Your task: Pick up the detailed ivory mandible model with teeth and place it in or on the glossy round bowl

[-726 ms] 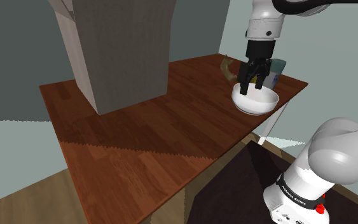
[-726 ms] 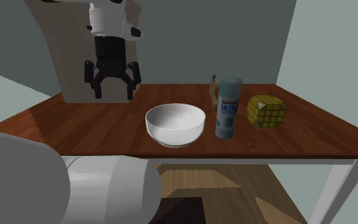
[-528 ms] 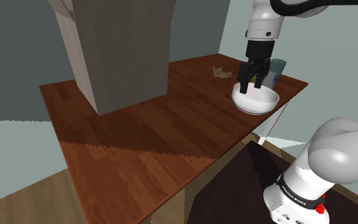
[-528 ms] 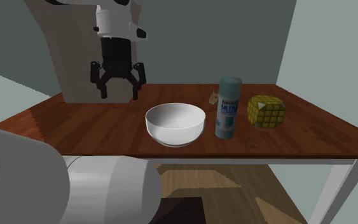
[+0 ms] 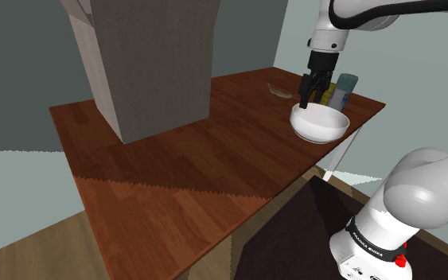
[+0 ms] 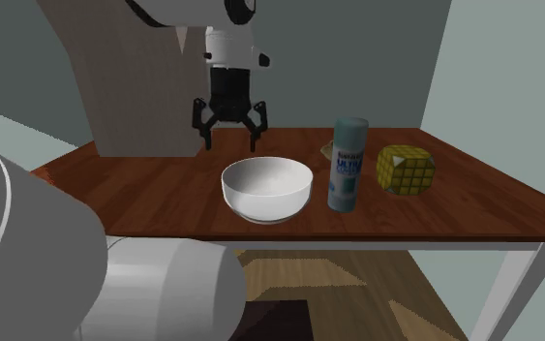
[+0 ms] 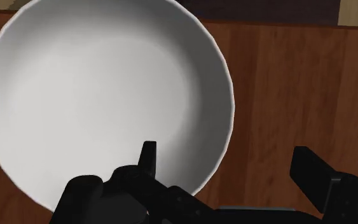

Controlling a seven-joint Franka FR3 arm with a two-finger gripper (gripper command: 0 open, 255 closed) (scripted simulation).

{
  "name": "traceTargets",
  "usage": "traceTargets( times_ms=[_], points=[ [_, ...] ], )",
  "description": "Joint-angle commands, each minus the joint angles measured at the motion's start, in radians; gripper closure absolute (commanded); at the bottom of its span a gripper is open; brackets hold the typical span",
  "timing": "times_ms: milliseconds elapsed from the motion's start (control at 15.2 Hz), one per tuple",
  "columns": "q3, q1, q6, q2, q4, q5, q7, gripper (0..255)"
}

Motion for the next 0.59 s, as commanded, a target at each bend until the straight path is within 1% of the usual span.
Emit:
traceTargets(
  times_ms=[0, 264, 528],
  points=[
    [-0.045, -0.007, 0.046, 0.054, 0.028, -0.016, -0.062, 0],
    [-0.125, -0.012, 0.122, 0.158, 0.089, -0.024, -0.177, 0],
    [-0.204, -0.011, 0.186, 0.278, 0.173, -0.002, -0.298, 0]
  ],
)
